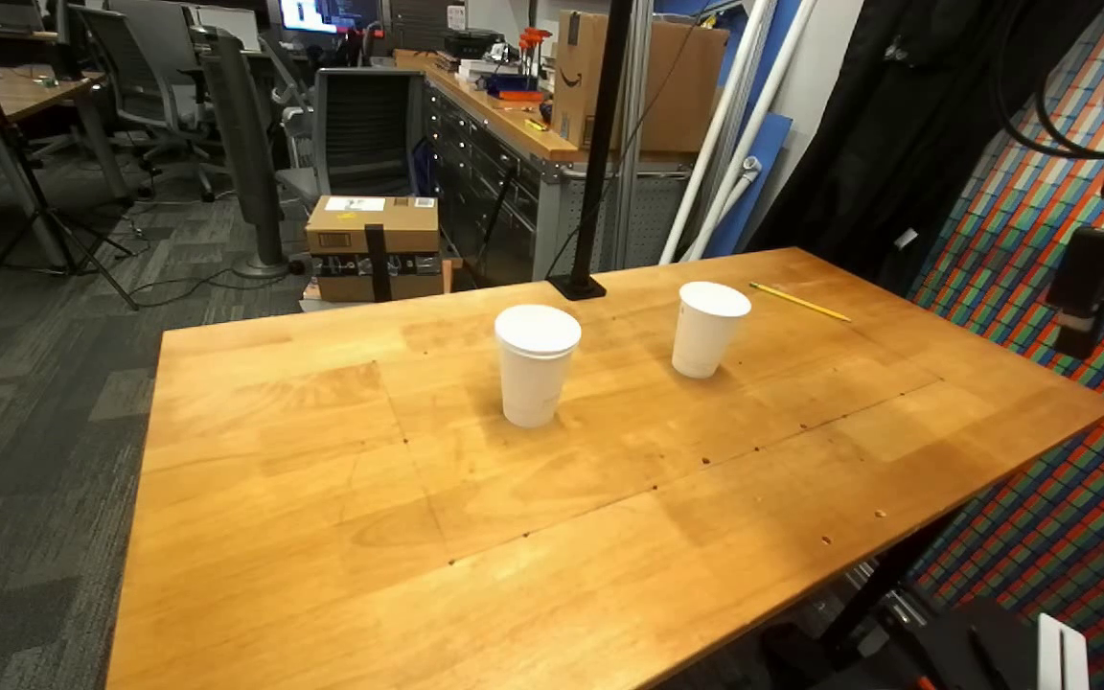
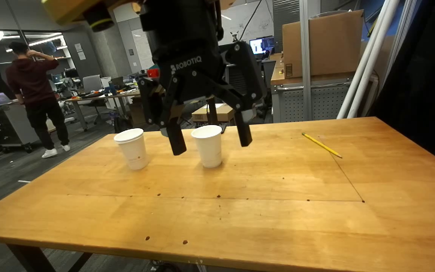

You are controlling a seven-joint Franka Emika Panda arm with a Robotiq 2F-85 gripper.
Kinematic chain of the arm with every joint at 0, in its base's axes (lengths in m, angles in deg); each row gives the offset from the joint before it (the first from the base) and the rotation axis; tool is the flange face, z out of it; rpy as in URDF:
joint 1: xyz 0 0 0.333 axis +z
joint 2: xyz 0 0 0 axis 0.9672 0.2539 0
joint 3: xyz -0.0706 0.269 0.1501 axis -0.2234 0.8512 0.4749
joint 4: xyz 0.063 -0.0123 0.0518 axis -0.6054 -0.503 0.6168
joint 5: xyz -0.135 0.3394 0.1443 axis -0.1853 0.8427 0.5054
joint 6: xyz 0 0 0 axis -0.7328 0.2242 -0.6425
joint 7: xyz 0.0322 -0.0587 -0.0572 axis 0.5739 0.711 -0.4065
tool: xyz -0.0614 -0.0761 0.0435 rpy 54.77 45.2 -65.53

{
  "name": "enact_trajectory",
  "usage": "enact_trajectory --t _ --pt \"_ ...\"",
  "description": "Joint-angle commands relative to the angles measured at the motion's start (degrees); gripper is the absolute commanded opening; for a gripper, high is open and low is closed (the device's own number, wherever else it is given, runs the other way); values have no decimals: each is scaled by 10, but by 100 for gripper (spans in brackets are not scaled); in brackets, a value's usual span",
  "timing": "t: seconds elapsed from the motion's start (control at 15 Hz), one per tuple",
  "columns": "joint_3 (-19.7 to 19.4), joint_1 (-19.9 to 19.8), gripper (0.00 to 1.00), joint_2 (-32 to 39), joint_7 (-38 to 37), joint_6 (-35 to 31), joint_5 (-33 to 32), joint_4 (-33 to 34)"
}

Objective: Stack the cups

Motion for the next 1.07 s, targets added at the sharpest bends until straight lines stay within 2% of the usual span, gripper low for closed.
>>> enact_trajectory --t 0.0,0.53,1.0 --pt "-8 10 100 -1 -5 3 -4 1" --pt "-6 20 100 9 1 -5 0 5" --pt "-21 62 100 41 39 -76 29 15"
